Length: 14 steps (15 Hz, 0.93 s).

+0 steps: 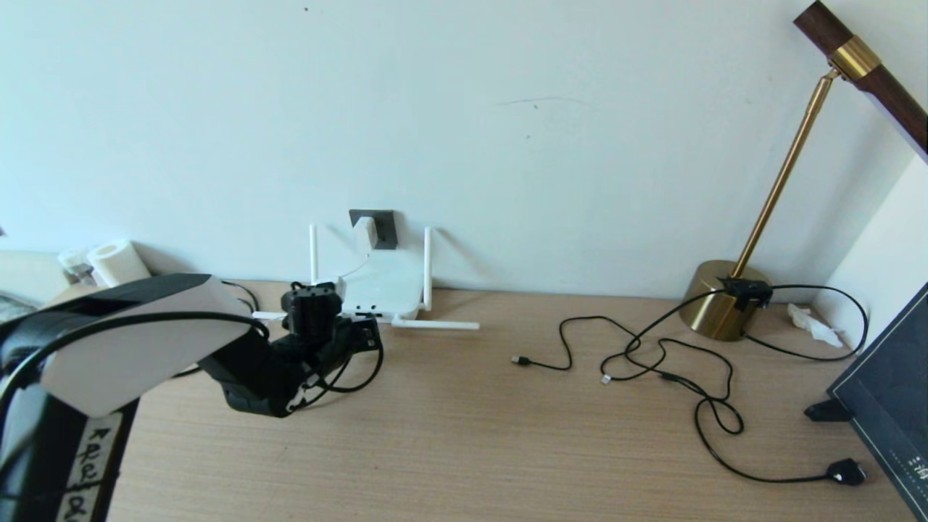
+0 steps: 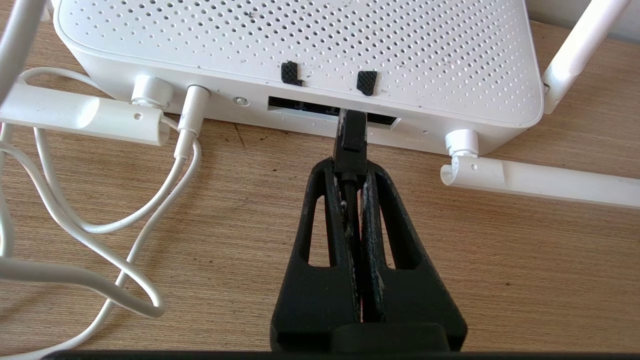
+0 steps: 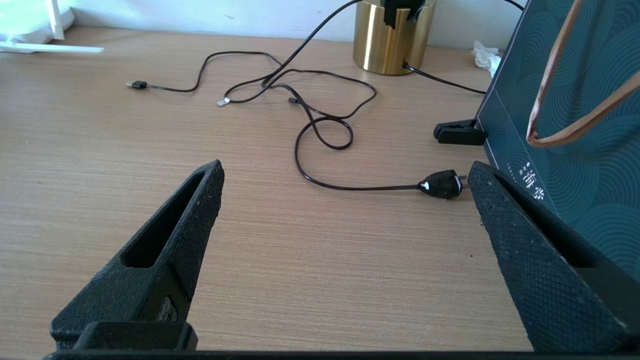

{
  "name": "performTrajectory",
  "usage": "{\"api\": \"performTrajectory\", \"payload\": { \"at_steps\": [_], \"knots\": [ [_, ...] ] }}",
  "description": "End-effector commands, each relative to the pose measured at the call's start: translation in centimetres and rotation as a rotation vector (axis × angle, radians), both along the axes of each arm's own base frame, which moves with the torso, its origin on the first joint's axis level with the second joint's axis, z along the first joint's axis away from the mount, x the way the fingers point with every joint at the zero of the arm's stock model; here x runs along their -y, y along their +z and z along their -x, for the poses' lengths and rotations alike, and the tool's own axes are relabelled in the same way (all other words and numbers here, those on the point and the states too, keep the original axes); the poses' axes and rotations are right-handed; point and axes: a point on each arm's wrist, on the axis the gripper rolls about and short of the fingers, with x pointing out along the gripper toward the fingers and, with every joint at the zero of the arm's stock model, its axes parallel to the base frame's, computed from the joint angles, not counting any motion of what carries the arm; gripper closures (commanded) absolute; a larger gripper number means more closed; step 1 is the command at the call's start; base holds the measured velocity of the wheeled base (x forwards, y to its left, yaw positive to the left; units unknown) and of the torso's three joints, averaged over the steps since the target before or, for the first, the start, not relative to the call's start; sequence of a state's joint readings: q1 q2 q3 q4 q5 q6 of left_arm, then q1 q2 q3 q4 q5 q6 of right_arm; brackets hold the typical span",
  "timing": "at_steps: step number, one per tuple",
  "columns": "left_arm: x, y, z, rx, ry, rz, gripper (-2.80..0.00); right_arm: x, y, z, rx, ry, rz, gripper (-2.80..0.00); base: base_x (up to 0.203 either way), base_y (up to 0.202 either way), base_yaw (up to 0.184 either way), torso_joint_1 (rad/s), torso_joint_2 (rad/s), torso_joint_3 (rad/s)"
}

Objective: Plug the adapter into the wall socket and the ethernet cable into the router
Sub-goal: Plug cable into router interface

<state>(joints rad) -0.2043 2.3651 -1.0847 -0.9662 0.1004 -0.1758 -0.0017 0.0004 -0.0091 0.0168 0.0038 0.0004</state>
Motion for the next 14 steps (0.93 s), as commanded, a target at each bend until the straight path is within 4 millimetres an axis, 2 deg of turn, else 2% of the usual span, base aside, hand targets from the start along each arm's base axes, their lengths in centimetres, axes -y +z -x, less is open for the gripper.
{"api": "performTrajectory", "payload": {
  "at_steps": [1, 7, 14],
  "knots": [
    [-0.01, -0.25, -0.03, -0.003, 0.001, 0.000, 0.00, 0.00, 0.00, 0.00, 0.000, 0.001, 0.000, -2.80, 0.000, 0.000, 0.000, 0.000, 0.00, 0.000],
    [0.06, -0.79, -0.01, -0.029, 0.000, -0.006, 0.00, 0.00, 0.00, 0.00, -0.001, 0.001, 0.000, -2.80, 0.000, 0.000, 0.000, 0.000, 0.00, 0.000],
    [0.77, -0.34, 0.17, -0.018, -0.017, -0.004, 0.00, 0.00, 0.00, 0.00, 0.000, 0.001, 0.000, -2.80, 0.000, 0.000, 0.000, 0.000, 0.00, 0.000]
  ]
}}
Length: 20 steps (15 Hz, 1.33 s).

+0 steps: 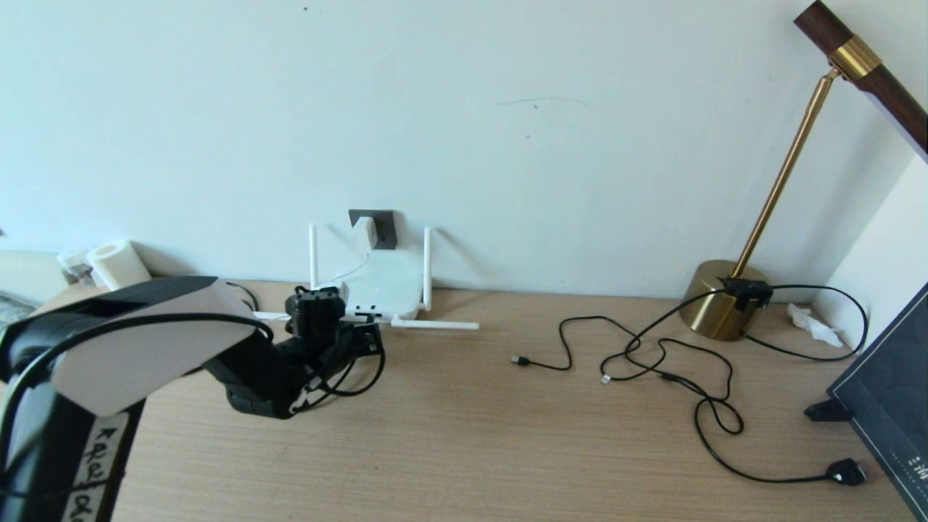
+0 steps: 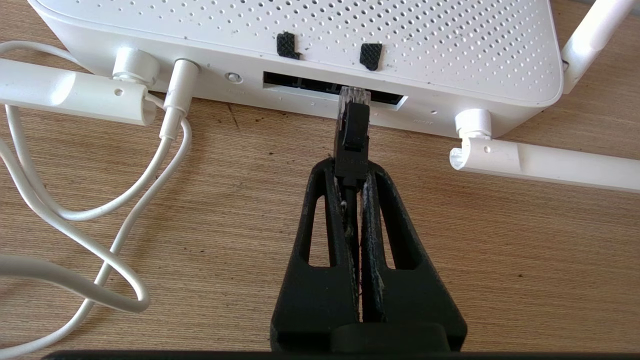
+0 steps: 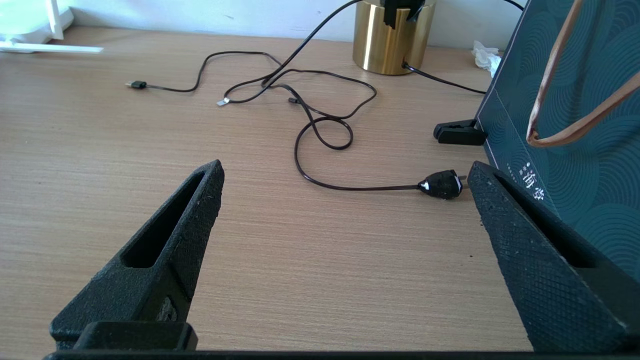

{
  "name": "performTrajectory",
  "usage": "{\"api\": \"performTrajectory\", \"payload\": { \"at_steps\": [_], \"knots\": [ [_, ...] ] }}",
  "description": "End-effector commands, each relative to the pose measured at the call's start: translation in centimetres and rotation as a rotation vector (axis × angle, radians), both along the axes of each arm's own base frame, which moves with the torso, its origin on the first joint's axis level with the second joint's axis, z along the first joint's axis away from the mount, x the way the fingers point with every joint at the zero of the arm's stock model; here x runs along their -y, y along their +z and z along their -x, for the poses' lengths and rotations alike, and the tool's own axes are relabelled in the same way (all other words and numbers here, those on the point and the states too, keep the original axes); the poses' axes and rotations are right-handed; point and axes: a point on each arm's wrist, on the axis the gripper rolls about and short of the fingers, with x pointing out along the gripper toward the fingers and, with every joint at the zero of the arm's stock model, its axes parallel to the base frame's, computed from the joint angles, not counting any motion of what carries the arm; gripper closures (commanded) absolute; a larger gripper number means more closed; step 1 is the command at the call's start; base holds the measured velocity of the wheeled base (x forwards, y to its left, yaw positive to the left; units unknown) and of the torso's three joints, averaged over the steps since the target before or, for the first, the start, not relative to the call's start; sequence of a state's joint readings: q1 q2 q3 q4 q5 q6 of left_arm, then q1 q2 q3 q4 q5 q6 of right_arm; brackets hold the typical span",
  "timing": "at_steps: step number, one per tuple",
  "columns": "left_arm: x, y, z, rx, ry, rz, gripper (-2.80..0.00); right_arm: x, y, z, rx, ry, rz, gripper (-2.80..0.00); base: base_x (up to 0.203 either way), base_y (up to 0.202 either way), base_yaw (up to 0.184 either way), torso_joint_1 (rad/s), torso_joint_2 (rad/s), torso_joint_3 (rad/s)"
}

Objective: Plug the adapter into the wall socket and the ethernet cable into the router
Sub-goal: Plug cable into router interface

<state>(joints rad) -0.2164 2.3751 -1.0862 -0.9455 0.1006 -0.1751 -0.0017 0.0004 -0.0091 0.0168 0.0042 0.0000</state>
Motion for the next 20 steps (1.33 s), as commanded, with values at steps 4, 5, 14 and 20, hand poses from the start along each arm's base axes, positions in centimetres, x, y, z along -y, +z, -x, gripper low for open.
{"api": "performTrajectory", "payload": {
  "at_steps": [4, 5, 14, 20],
  "knots": [
    [0.35, 0.46, 0.20, 0.013, -0.007, 0.002, 0.00, 0.00, 0.00, 0.00, 0.000, 0.001, 0.000, -2.80, 0.000, 0.000, 0.000, 0.000, 0.00, 0.000],
    [0.34, 0.63, 0.27, 0.016, -0.007, 0.003, 0.00, 0.00, 0.00, 0.00, 0.000, 0.001, 0.000, -2.80, 0.000, 0.000, 0.000, 0.000, 0.00, 0.000],
    [0.29, 0.71, 0.47, 0.016, -0.006, 0.002, 0.00, 0.00, 0.00, 0.00, 0.000, 0.001, 0.000, -2.80, 0.000, 0.000, 0.000, 0.000, 0.00, 0.000],
    [0.29, 0.69, 0.47, 0.015, -0.006, 0.002, 0.00, 0.00, 0.00, 0.00, 0.000, 0.001, 0.000, -2.80, 0.000, 0.000, 0.000, 0.000, 0.00, 0.000]
  ]
}}
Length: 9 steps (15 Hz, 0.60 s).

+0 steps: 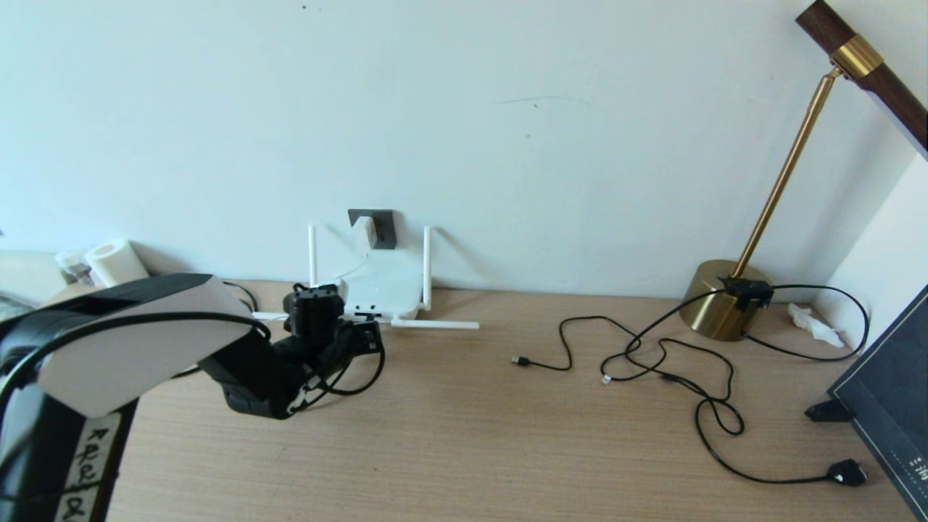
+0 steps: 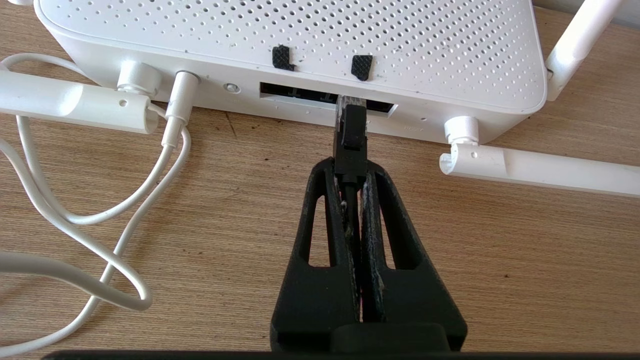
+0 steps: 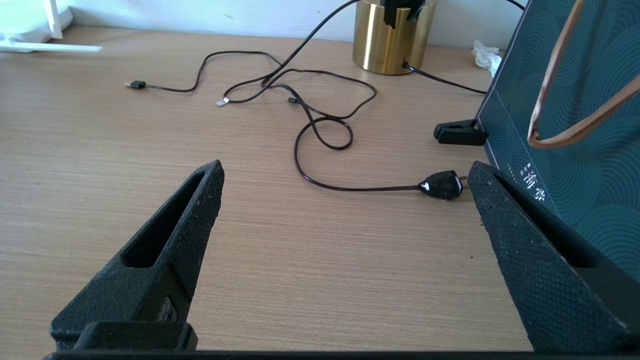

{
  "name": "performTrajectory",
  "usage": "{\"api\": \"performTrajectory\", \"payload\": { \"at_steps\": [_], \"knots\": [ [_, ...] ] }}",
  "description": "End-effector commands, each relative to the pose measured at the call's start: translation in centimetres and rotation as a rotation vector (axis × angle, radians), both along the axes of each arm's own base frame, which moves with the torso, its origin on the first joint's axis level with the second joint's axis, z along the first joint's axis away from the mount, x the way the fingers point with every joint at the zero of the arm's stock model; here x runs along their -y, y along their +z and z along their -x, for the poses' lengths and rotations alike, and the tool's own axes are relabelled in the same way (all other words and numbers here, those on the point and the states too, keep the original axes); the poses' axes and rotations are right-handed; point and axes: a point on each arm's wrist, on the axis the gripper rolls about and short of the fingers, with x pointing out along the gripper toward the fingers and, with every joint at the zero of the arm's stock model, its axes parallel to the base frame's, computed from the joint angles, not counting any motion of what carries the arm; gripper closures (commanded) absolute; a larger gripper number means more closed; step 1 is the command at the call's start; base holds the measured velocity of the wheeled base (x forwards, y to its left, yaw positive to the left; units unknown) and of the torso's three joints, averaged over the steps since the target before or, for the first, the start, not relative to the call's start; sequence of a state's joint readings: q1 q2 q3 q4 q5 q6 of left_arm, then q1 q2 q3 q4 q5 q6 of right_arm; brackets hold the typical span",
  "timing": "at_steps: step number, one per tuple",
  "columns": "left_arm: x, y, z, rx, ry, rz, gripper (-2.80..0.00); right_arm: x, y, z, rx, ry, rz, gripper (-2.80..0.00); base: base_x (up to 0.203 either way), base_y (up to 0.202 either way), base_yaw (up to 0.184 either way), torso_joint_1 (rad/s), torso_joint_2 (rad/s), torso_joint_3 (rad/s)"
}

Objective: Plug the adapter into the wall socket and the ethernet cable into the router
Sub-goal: Plug cable into router interface

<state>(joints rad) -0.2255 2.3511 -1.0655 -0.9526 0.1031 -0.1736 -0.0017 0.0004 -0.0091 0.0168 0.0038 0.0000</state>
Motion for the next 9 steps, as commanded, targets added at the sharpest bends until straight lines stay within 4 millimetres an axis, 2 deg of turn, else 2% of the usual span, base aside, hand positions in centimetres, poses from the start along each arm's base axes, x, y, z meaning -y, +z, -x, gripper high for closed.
{"api": "performTrajectory", "payload": {
  "at_steps": [1, 9],
  "knots": [
    [0.00, 0.08, -0.01, 0.005, 0.002, 0.002, 0.00, 0.00, 0.00, 0.00, 0.000, 0.001, 0.000, -2.80, 0.000, 0.000, 0.000, 0.000, 0.00, 0.000],
    [-0.09, -0.27, 0.37, -0.009, 0.002, 0.000, 0.00, 0.00, 0.00, 0.00, 0.000, 0.001, 0.000, -2.80, 0.000, 0.000, 0.000, 0.000, 0.00, 0.000]
  ]
}}
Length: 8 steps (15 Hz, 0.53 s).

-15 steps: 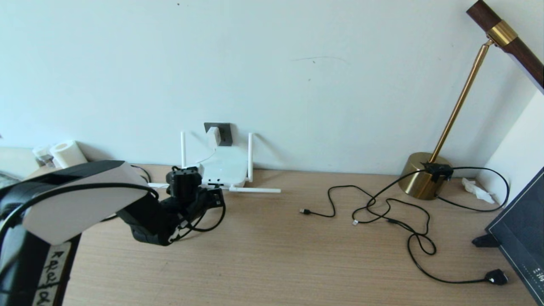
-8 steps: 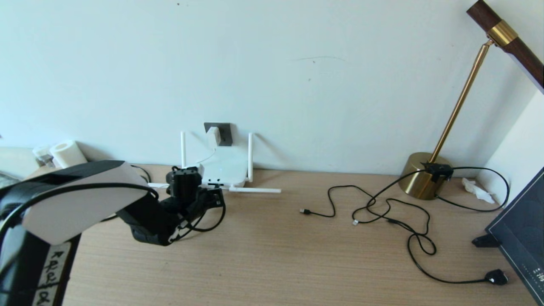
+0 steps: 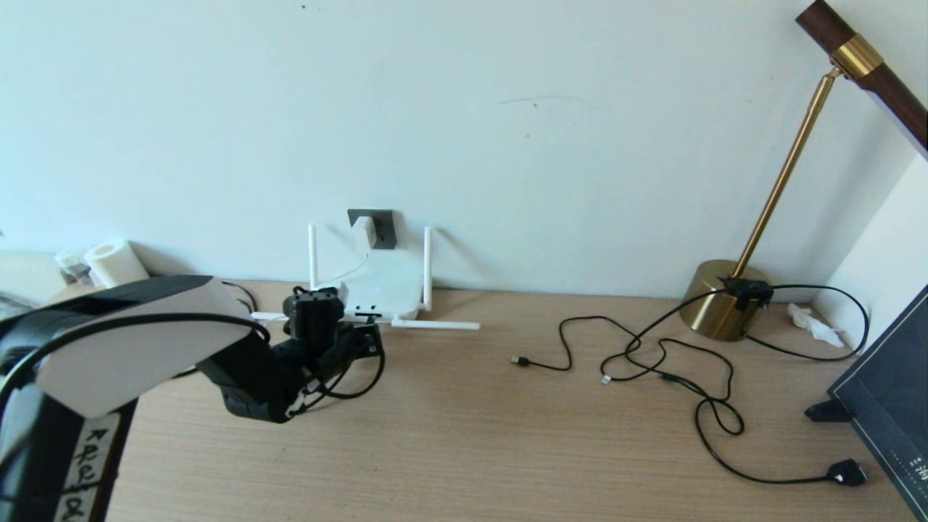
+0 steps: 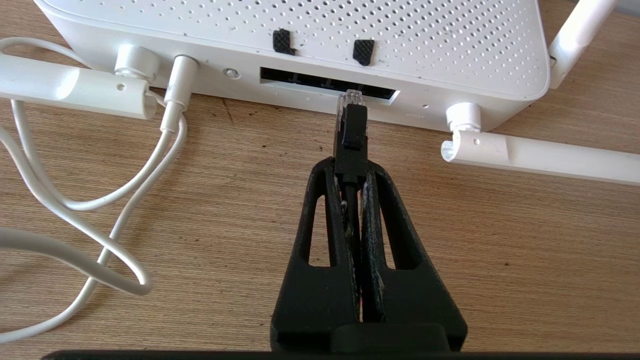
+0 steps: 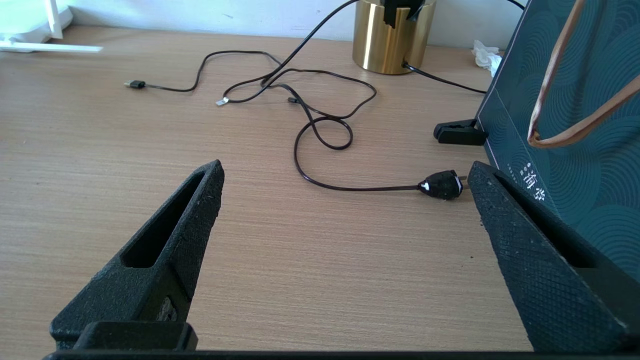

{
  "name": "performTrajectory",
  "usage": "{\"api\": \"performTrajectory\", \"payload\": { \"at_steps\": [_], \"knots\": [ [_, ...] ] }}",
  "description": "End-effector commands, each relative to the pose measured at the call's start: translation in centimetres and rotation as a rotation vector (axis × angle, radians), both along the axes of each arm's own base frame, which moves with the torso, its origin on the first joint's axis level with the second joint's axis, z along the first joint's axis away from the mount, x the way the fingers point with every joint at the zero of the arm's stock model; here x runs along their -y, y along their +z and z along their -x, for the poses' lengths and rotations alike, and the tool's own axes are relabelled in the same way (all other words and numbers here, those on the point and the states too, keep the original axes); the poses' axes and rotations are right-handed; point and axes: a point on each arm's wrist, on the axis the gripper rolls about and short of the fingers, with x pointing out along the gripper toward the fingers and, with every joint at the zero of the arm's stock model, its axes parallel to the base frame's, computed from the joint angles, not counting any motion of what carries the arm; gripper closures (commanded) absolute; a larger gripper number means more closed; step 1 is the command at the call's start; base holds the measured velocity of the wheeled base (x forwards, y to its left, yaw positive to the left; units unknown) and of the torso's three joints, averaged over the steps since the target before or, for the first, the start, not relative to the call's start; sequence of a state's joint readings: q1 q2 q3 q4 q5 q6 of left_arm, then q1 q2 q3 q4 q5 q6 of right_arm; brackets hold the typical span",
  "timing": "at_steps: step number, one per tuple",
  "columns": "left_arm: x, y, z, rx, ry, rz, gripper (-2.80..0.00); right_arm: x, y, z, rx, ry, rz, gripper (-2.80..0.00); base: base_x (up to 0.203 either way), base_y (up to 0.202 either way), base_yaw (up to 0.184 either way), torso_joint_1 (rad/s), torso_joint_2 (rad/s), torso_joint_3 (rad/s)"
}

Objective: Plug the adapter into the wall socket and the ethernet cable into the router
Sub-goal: Plug cable into router interface

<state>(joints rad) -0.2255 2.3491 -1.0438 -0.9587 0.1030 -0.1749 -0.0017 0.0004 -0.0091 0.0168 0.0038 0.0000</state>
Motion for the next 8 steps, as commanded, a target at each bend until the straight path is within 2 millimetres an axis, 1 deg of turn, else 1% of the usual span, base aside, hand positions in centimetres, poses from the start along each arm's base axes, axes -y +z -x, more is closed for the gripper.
{"api": "performTrajectory", "payload": {
  "at_steps": [1, 8],
  "knots": [
    [0.00, 0.09, -0.03, 0.006, 0.002, 0.002, 0.00, 0.00, 0.00, 0.00, 0.000, 0.001, 0.000, -2.80, 0.000, 0.000, 0.000, 0.000, 0.00, 0.000],
    [-0.04, 0.36, -0.03, 0.012, 0.003, 0.004, 0.00, 0.00, 0.00, 0.00, 0.000, 0.001, 0.000, -2.80, 0.000, 0.000, 0.000, 0.000, 0.00, 0.000]
  ]
}}
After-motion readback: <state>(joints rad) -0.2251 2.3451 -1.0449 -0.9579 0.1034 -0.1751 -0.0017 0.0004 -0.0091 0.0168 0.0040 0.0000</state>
